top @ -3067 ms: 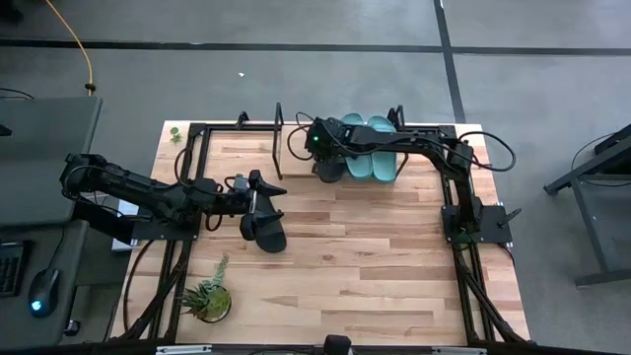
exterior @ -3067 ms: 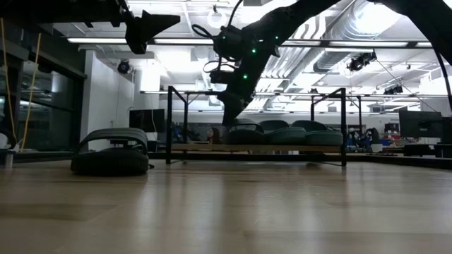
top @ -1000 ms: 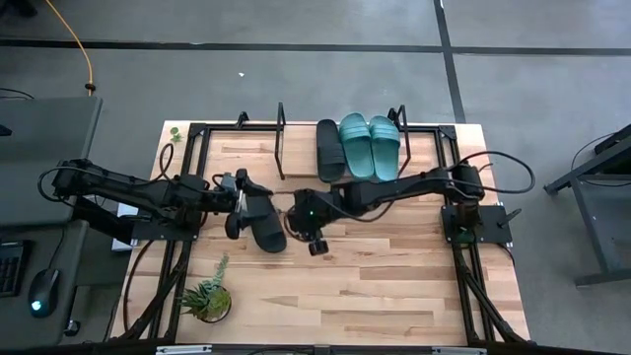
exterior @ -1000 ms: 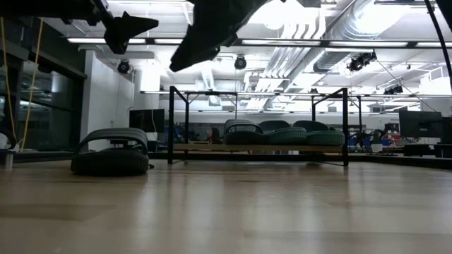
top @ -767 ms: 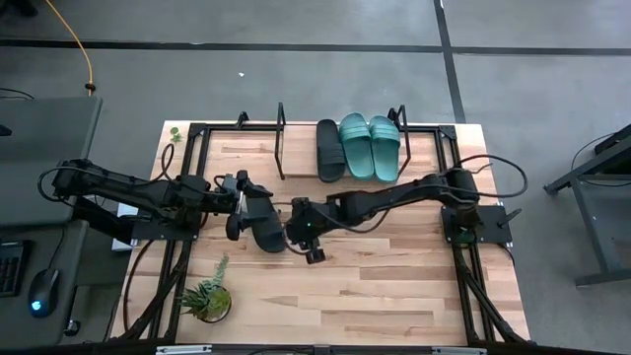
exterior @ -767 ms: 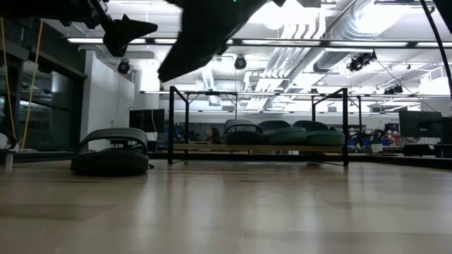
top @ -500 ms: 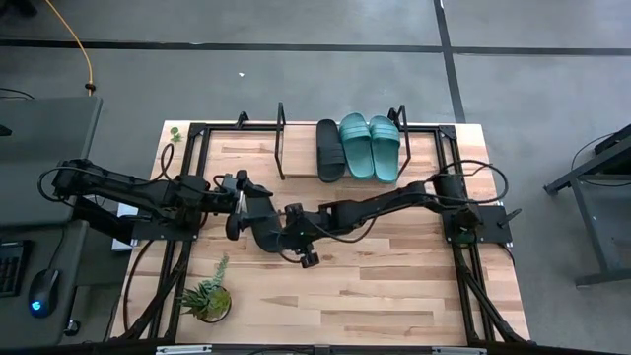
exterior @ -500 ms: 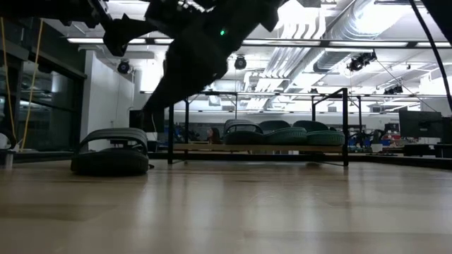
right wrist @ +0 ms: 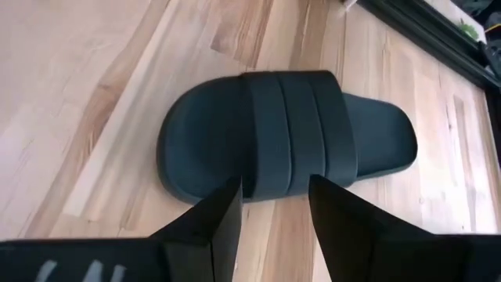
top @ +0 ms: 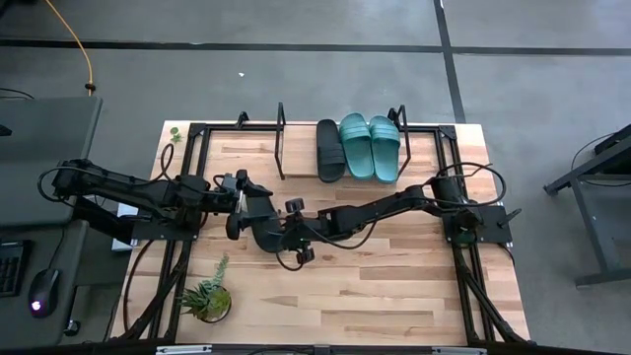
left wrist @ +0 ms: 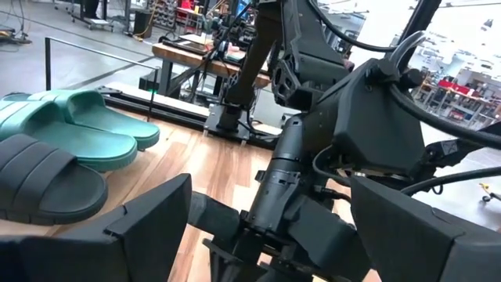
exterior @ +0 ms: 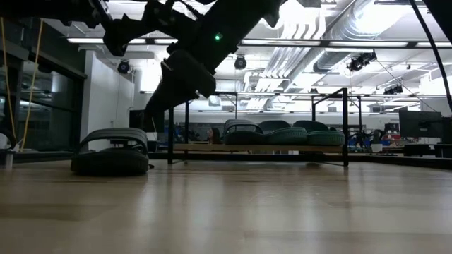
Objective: Pick and place slides into the shelf
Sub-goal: Put the black slide on the shelf
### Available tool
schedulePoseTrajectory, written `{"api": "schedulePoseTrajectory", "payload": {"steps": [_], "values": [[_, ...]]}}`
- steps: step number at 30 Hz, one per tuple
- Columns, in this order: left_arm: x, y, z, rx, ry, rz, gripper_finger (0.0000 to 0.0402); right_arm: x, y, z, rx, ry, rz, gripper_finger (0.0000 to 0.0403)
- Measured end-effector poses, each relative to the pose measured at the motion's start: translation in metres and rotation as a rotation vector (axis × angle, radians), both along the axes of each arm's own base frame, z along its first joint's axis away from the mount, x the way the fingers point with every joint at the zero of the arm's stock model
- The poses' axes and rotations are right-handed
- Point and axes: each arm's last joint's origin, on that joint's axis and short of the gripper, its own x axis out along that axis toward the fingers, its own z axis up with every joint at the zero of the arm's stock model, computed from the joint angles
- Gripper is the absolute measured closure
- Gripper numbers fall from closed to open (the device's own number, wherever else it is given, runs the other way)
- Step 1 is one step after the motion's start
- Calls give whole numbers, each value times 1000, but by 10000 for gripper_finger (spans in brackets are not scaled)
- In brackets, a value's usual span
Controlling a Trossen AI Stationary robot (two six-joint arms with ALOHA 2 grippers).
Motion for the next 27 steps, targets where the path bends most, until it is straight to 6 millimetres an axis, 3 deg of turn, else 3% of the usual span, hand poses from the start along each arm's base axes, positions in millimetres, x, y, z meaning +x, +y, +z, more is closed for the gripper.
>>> {"api": "schedulePoseTrajectory", "payload": {"steps": [17, 27], "values": [[0, 1, 0, 2, 0, 26, 73, 2, -1, -6, -44, 4, -7, 263], [0, 1, 0, 2, -1, 27, 73, 13, 4, -29, -74, -35, 11, 263]]}}
